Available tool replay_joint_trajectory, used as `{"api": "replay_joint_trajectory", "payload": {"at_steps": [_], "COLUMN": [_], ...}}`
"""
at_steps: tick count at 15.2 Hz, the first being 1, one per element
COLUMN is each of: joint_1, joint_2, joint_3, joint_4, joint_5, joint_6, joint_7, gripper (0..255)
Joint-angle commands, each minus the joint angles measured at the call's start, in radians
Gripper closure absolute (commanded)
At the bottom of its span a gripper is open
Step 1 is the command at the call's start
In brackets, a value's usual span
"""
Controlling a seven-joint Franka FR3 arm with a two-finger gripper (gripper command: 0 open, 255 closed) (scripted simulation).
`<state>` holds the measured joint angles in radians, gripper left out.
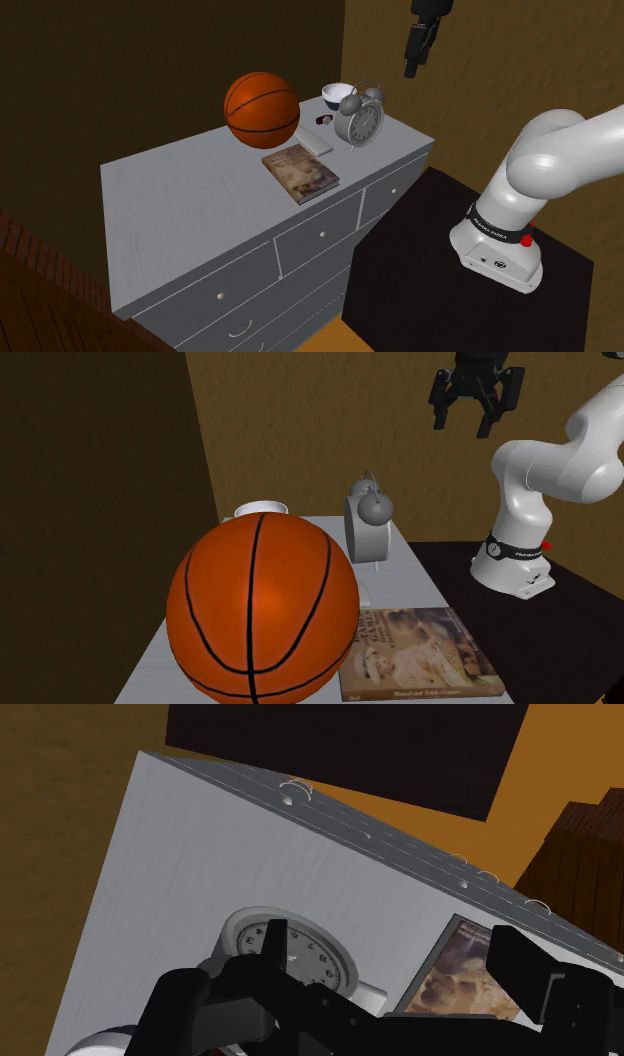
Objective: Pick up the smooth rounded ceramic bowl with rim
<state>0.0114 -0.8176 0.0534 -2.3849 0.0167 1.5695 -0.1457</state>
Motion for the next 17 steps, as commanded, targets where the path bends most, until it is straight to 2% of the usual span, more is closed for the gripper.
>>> {"api": "replay_joint_trajectory", "payload": {"at_steps": [1, 9, 17], "joint_1": [0.0, -0.03, -0.053], "joint_2": [0.0, 0.262, 0.553], "joint_3": [0.0, -0.051, -0.092], "joint_4": [0.0, 0.05, 0.187], "joint_5": [0.0, -0.049, -0.074], "joint_6": [0.0, 0.215, 0.374], "joint_7": [0.0, -0.066, -0.123], "gripper": [0, 0, 0]}}
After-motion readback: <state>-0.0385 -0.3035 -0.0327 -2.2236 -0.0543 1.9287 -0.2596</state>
